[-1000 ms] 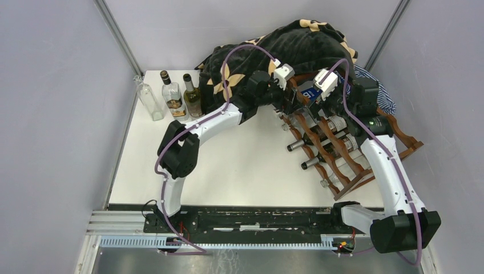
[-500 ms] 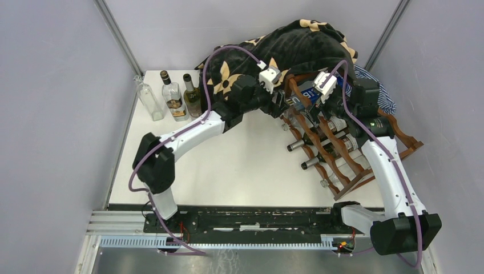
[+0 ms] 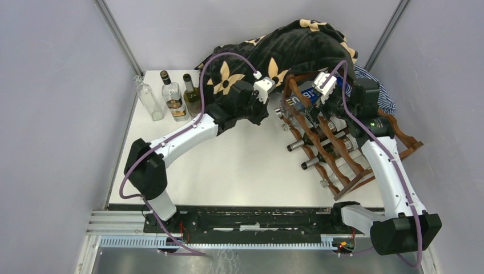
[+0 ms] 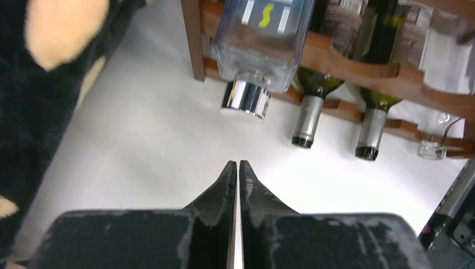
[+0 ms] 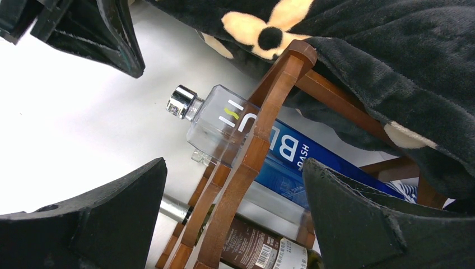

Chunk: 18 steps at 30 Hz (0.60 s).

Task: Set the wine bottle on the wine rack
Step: Place the wine bottle in the wine rack.

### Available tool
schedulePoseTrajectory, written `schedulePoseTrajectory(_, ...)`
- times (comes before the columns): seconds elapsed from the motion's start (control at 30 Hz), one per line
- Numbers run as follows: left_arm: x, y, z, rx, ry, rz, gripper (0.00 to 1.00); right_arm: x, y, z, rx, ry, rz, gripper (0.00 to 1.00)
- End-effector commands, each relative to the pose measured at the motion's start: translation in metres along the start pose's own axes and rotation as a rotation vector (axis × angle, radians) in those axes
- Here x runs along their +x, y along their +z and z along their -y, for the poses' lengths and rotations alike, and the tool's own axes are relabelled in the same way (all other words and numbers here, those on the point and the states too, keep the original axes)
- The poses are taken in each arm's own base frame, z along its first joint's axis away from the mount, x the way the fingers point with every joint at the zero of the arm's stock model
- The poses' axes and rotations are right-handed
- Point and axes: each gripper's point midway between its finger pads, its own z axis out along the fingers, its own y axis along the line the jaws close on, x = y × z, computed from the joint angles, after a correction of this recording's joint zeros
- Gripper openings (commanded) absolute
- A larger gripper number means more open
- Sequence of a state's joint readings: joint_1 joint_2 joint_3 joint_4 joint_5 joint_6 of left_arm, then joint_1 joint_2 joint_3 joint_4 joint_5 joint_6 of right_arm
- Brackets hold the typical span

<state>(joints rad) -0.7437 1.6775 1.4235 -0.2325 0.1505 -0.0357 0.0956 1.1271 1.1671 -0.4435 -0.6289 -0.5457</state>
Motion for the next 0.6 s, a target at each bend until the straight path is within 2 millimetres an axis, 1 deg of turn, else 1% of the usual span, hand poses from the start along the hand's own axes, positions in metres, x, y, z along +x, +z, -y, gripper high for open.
schedulePoseTrajectory(0.0,0.012,0.009,-0.001,-0.005,-0.003,-0.047,0.08,-0.012,-0.006,0.002,0.009,-0.023,0.037,0.97)
schedulePoseTrajectory(0.03,0.015,0.015,-0.001,-0.002,-0.009,-0.057,0.08,-0.012,-0.006,0.002,0.009,-0.024,0.037,0.97)
schedulePoseTrajectory(0.13,0.015,0.027,-0.002,-0.002,-0.016,-0.07,0.09,-0.011,-0.006,0.002,0.011,-0.024,0.035,0.97)
schedulePoseTrajectory(0.23,0.012,0.038,-0.004,-0.006,-0.019,-0.068,0.09,-0.01,-0.006,0.001,0.011,-0.024,0.033,0.97)
schedulePoseTrajectory(0.33,0.003,0.045,-0.004,0.001,-0.02,-0.054,0.08,-0.01,-0.006,0.001,0.012,-0.024,0.033,0.97)
schedulePoseTrajectory(0.57,-0.015,0.057,0.006,0.057,-0.035,-0.024,0.09,-0.009,-0.007,0.002,0.018,-0.024,0.031,0.97)
